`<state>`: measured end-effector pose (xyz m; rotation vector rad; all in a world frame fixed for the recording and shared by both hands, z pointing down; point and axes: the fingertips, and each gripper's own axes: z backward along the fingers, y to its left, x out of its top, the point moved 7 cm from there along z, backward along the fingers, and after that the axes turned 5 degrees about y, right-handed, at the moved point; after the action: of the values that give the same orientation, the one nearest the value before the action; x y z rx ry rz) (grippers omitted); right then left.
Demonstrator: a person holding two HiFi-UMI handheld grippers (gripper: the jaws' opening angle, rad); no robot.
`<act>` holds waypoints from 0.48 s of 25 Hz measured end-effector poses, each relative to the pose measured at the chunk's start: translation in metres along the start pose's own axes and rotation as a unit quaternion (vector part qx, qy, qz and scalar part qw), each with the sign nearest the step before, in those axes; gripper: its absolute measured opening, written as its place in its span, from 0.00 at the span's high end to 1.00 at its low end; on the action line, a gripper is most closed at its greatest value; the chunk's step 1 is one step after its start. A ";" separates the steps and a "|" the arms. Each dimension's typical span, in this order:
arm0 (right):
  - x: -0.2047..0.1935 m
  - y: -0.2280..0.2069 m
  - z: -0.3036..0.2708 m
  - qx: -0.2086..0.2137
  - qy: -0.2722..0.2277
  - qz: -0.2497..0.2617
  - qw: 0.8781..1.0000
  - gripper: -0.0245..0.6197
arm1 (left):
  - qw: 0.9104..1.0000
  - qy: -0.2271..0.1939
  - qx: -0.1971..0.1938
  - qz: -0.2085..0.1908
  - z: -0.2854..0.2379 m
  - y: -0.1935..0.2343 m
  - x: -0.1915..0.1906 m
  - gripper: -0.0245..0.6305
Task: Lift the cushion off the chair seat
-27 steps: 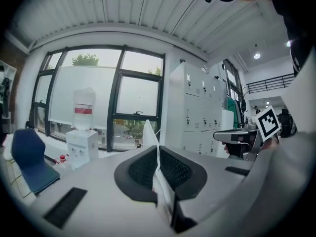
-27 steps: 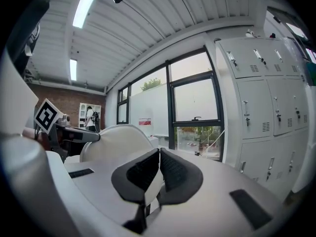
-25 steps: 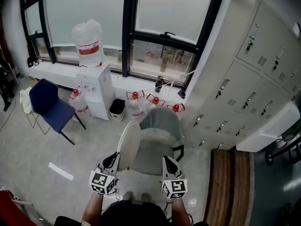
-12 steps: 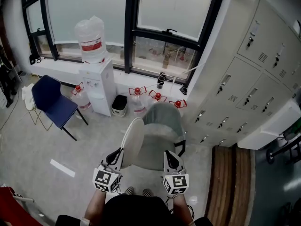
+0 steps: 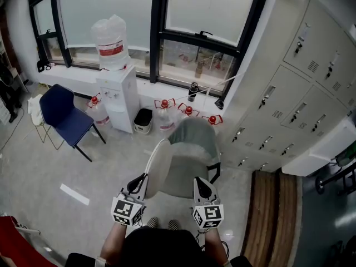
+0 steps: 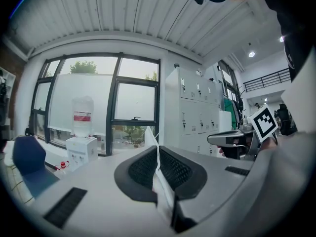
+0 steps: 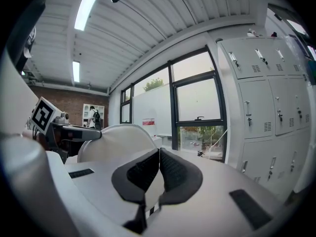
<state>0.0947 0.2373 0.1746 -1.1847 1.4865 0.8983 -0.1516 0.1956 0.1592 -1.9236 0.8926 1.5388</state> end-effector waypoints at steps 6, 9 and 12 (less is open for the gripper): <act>-0.002 0.003 0.002 0.002 0.000 -0.003 1.000 0.92 | 1.000 0.002 -0.001 -0.003 0.003 -0.002 -0.002 0.92; -0.002 0.004 0.004 0.002 -0.001 -0.004 1.000 0.92 | 1.000 0.003 -0.002 -0.003 0.004 -0.002 -0.002 0.92; -0.002 0.003 0.004 0.001 -0.003 -0.005 1.000 0.92 | 1.000 0.004 -0.002 -0.001 0.003 -0.003 -0.003 0.93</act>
<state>0.0932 0.2424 0.1758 -1.1869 1.4754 0.8917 -0.1522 0.2004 0.1614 -1.9356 0.8917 1.5339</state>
